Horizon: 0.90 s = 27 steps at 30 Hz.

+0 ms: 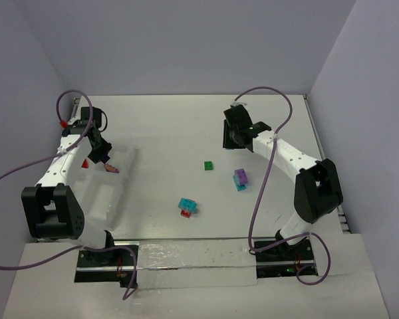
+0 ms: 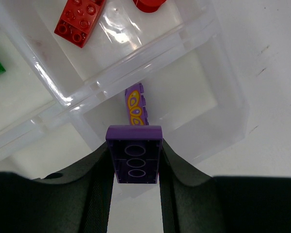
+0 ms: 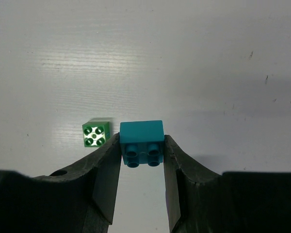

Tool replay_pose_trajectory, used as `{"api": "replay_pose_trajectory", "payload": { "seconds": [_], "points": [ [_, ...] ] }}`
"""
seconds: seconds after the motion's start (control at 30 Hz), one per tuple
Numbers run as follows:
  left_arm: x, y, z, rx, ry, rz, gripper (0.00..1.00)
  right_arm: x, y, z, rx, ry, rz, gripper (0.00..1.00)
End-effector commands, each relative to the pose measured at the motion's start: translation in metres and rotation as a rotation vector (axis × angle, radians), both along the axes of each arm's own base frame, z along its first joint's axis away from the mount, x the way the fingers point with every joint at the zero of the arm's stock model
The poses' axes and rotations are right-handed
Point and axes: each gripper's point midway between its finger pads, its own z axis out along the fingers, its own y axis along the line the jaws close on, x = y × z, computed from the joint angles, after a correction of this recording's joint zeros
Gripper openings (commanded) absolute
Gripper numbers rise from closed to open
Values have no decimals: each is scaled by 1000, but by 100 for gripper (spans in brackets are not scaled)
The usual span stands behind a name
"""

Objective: Sort the legos into containers by color

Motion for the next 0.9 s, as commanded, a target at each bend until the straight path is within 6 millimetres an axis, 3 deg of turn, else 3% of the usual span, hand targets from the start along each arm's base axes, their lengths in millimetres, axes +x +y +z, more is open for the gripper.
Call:
{"api": "replay_pose_trajectory", "payload": {
  "seconds": [0.0, 0.07, 0.17, 0.33, 0.47, 0.63, 0.73, 0.8, 0.87],
  "points": [
    [11, -4, 11, -15, -45, -46, 18, 13, 7, 31, 12, -85, 20, 0],
    [11, -6, 9, -26, -44, -56, 35, 12, 8, 32, 13, -87, 29, 0],
    [11, -8, 7, -33, -45, -61, 50, 11, 11, 33, 21, -87, 44, 0],
    [13, -13, 14, -50, -79, -85, 67, 8, 12, 33, 34, -90, 53, 0],
    [15, -15, 24, -61, -110, -96, 69, 5, 13, 35, 41, -96, 56, 0],
    [22, -24, 63, -64, -205, -147, 69, 1, 19, 43, 66, -113, 82, 0],
    [25, -38, 91, -87, -296, -234, 70, -2, 34, 52, 107, -128, 124, 0],
    [25, -47, 100, -114, -329, -288, 70, -5, 44, 55, 126, -133, 152, 0],
    [25, -60, 106, -158, -353, -361, 70, -10, 69, 63, 155, -140, 215, 0]
  ]
}}
